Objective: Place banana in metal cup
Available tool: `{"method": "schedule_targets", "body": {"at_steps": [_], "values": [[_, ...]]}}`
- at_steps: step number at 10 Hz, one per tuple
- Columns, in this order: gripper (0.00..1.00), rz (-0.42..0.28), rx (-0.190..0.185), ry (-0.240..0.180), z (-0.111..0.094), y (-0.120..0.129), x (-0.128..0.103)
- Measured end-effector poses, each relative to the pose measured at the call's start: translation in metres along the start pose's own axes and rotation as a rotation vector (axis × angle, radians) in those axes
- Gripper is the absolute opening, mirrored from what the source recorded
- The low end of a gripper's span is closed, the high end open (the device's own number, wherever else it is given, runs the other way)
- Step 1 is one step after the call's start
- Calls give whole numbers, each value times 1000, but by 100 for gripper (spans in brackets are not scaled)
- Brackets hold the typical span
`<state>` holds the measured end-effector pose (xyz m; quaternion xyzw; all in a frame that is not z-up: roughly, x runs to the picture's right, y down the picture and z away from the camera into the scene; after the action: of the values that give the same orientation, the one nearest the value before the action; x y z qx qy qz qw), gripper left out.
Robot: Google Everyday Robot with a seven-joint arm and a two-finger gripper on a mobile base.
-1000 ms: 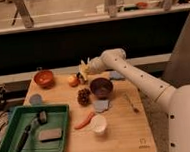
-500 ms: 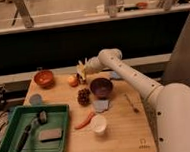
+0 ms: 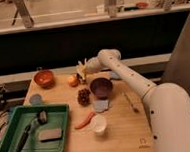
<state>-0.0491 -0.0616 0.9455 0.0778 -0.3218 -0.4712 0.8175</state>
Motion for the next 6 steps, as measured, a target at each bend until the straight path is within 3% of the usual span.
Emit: {"method": "schedule_targets", "body": {"at_steps": [6], "values": [[66, -43, 18, -30, 13, 0, 0]]}}
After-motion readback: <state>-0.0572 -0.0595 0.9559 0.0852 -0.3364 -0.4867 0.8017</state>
